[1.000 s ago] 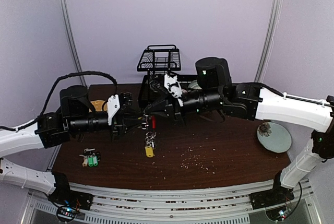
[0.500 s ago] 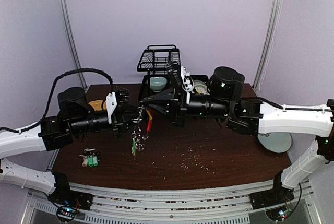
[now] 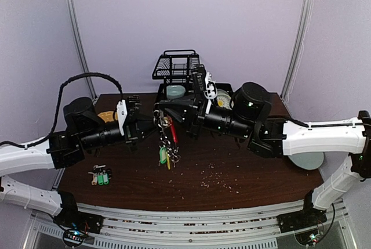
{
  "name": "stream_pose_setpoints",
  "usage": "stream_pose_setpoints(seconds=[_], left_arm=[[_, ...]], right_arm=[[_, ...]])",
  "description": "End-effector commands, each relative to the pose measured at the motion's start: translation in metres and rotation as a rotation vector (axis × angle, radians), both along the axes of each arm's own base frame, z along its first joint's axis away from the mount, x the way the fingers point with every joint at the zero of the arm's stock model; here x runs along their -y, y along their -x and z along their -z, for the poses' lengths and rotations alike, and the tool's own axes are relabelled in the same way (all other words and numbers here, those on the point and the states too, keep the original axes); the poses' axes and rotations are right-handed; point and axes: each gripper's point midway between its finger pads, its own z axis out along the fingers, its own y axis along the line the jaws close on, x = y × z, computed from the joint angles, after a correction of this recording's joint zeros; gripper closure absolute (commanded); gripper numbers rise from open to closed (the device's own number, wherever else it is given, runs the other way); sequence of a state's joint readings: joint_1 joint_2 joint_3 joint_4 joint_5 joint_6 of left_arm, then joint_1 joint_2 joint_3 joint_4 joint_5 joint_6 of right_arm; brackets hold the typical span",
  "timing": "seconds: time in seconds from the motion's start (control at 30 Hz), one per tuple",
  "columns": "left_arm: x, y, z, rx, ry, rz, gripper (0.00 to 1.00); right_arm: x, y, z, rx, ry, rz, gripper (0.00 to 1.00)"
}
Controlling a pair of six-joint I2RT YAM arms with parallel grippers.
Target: Put the keys on the keyring
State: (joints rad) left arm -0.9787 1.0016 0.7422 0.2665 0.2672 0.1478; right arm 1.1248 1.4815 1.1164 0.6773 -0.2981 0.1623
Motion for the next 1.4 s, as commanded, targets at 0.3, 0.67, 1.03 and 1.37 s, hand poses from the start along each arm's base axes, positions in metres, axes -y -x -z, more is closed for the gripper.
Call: stream_pose_setpoints(seconds=[0.3, 0.67, 1.03, 1.37], left_arm=[[0.002, -0.001, -0.008, -0.002, 0.048, -0.002, 1.0], [-0.052, -0.025, -0.007, 0.057, -0.032, -0.25, 0.62], [-0.018, 0.012, -0.06, -0.011, 0.141, 0.063, 0.73], [-0.01, 0.029, -0.059, -0.008, 0.121, 0.178, 0.74]], right_arm=[[0.01, -0.013, -0.015, -0.025, -0.16, 0.1, 1.0], [0.015, 0.005, -0.012, 0.058, -0.12, 0.005, 1.0], [0.011, 0.004, -0.011, 0.046, -0.132, -0.005, 1.0], [0.01, 0.004, -0.012, 0.05, -0.138, -0.005, 1.0]])
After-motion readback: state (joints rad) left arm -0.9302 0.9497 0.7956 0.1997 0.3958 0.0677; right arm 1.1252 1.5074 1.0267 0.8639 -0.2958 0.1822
